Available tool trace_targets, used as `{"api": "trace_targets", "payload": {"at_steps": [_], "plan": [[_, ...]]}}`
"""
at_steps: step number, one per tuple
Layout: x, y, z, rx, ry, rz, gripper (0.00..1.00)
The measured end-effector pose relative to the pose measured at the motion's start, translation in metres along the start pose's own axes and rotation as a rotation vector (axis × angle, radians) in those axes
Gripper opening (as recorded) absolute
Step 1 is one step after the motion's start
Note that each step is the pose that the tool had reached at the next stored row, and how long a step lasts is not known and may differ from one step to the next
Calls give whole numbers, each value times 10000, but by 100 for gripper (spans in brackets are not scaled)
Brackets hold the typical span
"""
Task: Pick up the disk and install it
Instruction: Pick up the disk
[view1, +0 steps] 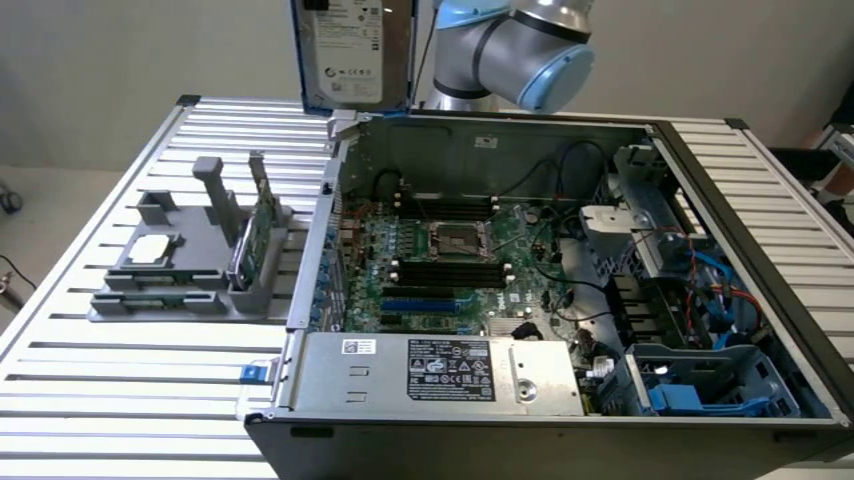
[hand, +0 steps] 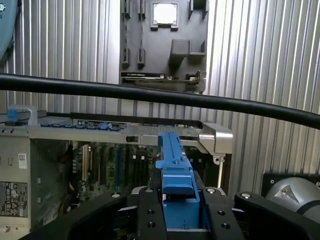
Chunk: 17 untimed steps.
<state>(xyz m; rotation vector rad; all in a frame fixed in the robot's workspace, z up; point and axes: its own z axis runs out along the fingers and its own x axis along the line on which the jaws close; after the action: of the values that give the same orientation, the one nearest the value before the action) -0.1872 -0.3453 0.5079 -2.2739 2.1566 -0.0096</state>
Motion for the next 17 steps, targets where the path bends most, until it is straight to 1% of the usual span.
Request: {"api": "trace_targets", "payload": {"at_steps": [6,17], "plan": [[182,-154,2,-20,-4,0,33],[481,-504,5,-122,-7,0,33]]}}
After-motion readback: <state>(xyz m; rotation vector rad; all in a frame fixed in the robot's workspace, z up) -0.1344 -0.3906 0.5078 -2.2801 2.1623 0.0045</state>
